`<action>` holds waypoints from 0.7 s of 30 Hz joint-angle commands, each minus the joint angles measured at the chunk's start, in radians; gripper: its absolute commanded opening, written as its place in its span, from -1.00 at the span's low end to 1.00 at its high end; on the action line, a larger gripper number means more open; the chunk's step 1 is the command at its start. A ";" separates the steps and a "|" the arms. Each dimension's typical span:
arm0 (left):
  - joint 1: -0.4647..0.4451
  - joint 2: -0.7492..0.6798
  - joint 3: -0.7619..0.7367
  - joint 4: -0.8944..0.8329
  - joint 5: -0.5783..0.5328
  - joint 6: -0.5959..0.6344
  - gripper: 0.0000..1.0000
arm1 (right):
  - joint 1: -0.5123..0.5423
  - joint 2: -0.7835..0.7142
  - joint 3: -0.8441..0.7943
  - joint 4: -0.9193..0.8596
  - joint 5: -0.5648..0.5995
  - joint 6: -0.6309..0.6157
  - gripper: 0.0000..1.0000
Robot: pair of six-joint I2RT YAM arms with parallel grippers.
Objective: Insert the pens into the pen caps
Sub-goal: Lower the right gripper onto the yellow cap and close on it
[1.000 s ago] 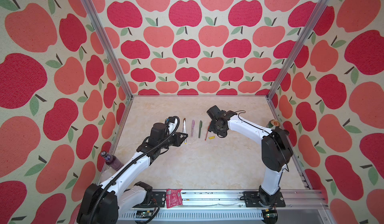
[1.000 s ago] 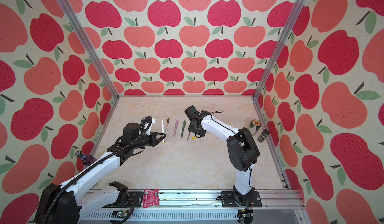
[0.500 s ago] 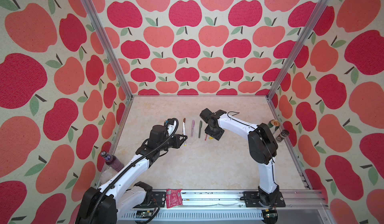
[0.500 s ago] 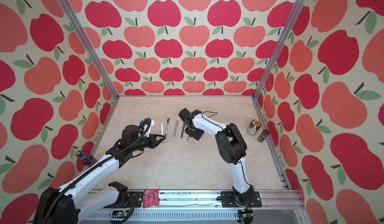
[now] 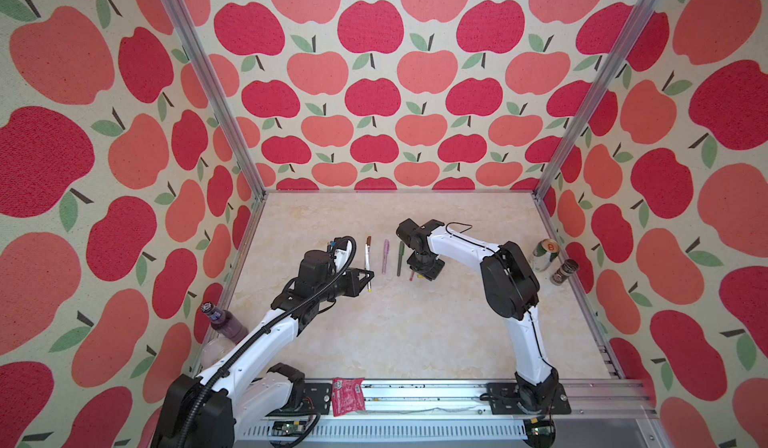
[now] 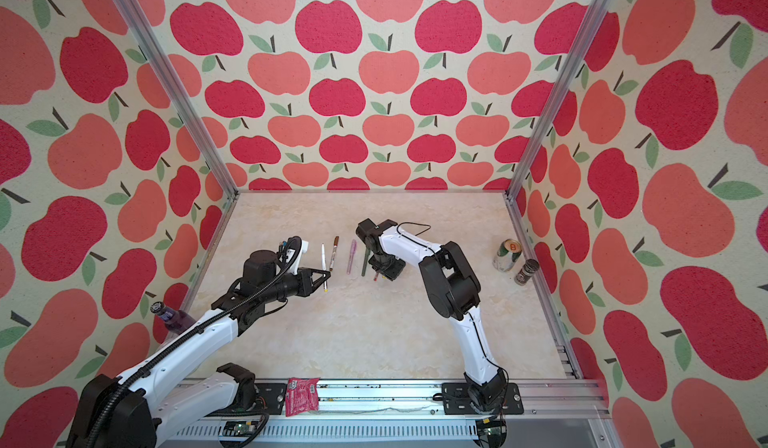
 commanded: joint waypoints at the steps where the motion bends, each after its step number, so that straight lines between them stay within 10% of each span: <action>1: 0.010 -0.020 -0.011 0.005 0.011 0.000 -0.91 | -0.007 0.031 0.043 -0.047 -0.008 -0.017 -0.22; 21: 0.026 -0.009 -0.021 0.025 0.028 -0.012 -0.90 | 0.034 0.056 -0.015 -0.045 -0.048 -0.045 -0.57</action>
